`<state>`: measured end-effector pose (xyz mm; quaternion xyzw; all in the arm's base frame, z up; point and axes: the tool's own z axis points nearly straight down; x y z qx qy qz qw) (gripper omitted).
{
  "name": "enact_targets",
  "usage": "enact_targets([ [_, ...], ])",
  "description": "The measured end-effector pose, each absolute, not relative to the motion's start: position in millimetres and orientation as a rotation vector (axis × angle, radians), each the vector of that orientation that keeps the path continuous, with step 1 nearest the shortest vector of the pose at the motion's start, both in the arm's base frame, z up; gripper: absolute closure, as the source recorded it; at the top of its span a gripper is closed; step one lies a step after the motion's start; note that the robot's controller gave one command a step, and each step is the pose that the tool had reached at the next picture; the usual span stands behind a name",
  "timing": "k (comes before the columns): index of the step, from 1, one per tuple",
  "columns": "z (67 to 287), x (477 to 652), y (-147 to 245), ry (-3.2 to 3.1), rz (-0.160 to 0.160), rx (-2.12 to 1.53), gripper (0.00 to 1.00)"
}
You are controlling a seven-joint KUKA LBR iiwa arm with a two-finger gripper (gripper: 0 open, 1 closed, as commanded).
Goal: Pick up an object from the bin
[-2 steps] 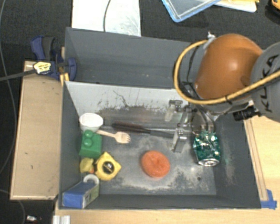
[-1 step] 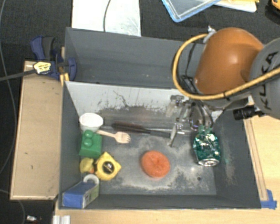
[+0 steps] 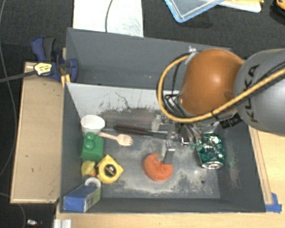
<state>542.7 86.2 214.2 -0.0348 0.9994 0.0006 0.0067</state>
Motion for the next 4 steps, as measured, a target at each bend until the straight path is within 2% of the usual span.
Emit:
enact_targets([
  [1,185,549.9,88,3.12,0.001,-0.23,0.0],
  [2,136,547.2,83,3.122,0.004,0.197,0.0],
  [3,95,545.4,80,3.115,0.0,-0.197,0.0],
  [4,80,545.1,57,3.122,0.002,-0.163,0.0],
])
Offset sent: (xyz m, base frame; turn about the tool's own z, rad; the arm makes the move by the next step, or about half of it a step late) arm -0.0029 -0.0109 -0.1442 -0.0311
